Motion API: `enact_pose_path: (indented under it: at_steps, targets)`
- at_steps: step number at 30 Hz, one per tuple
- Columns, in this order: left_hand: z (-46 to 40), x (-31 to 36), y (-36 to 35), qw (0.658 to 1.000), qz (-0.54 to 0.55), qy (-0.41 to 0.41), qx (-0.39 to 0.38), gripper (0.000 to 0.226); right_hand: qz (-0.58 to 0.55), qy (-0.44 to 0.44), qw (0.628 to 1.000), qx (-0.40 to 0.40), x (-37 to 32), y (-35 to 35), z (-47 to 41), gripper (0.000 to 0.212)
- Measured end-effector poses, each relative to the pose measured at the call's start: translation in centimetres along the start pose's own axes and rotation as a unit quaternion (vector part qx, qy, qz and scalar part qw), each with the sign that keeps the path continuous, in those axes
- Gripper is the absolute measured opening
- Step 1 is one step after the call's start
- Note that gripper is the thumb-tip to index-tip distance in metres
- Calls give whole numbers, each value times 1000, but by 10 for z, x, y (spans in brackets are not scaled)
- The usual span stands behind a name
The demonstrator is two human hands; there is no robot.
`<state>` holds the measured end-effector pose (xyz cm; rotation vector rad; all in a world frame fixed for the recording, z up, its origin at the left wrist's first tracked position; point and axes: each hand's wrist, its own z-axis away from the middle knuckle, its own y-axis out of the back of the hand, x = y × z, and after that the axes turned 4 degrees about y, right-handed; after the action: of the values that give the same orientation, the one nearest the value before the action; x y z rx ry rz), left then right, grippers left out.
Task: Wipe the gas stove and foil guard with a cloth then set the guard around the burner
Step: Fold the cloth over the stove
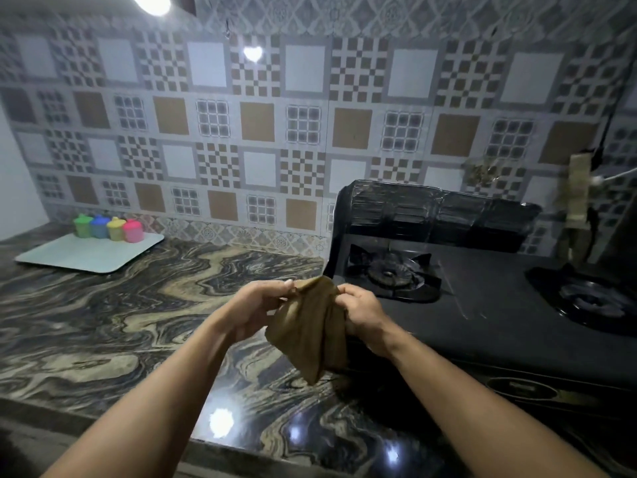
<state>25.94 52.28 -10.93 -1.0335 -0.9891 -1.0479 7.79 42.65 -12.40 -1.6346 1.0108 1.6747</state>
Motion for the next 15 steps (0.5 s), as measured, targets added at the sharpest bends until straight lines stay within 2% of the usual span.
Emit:
enact_pose_path:
  at_steps: [3, 6, 10, 13, 15]
  targets:
    - [2, 10, -8, 998, 47, -14, -35, 32, -102, -4, 995, 0, -17, 9, -6, 21]
    - [0, 20, -18, 1000, 18, -22, -8, 49, -110, -1, 994, -27, -28, 16, -7, 22]
    - [7, 39, -31, 993, -83, -14, 82, 48, -29, 16, 999, -23, -39, 28, -5, 18]
    - [7, 53, -24, 976, -155, -9, 155, 38, 60, 53, 996, 37, -41, 40, -10, 12]
    - [7, 62, -18, 971, -160, 7, 176, 43, 106, 75, 989, 77, -41, 47, -13, 6]
